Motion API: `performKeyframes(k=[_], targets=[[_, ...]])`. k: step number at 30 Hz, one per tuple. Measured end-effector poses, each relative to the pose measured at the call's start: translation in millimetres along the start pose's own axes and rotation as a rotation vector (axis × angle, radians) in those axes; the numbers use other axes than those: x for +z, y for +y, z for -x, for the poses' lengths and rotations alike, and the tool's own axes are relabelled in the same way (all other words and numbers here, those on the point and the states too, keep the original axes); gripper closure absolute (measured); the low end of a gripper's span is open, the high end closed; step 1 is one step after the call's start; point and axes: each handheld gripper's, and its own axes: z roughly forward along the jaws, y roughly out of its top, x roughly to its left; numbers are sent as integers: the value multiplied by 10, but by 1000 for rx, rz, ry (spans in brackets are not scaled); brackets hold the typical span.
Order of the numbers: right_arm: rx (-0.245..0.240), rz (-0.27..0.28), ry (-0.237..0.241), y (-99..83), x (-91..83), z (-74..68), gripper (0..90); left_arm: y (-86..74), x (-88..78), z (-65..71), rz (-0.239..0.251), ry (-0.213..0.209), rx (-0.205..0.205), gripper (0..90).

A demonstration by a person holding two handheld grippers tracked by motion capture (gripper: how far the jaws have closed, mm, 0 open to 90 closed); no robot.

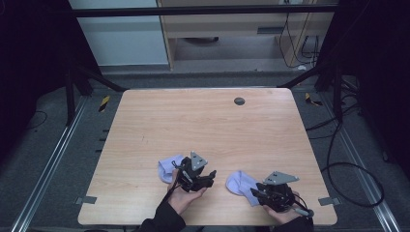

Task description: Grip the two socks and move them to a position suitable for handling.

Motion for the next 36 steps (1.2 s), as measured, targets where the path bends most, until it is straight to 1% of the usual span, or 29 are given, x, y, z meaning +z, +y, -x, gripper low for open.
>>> performKeyframes(k=[1,3,4,5,6,8,9,12,13,14,16,23,26,28,29,30,33,35,36], targets=[[4,-5,3,-7,-1,-13,685,1,30,47,-4,-7,4,432],[2,-14,11,-25,1,-28,686,5,57,91,-14,-10,17,443],[-4,-17,12,-35,2,-33,686,5,57,91,-14,-10,17,447],[-4,-20,16,-45,5,-39,686,10,86,134,-19,-17,22,452],[-3,-23,19,-52,5,-47,686,10,86,134,-19,-17,22,456],[-7,-34,23,-71,12,-64,684,17,147,217,-24,-28,30,468],[-8,-37,24,-78,15,-70,684,17,147,217,-24,-28,30,473],[-11,-47,35,-93,31,-90,681,21,210,301,-41,-36,48,493],[-11,-50,36,-96,36,-95,680,23,250,354,-49,-43,52,499],[-15,-52,39,-98,41,-96,679,23,250,354,-49,-43,52,505],[-16,-57,42,-101,50,-100,677,23,305,419,-58,-48,64,516],[-17,-72,54,-114,72,-119,670,9,417,490,-84,-56,68,559],[-18,-85,59,-121,92,-124,670,4,452,505,-92,-51,67,591],[-17,-95,62,-130,111,-121,674,-1,480,508,-107,-57,62,629],[-17,-95,62,-130,111,-121,674,-1,480,508,-107,-57,62,649],[-18,-96,61,-133,115,-117,678,-3,487,507,-109,-62,62,649],[-8,-97,65,-133,118,-109,704,-10,504,512,-121,-72,54,709],[-6,-97,66,-133,118,-108,716,-14,512,516,-126,-71,59,724],[-5,-96,62,-132,120,-102,743,-17,519,519,-128,-74,58,747]])
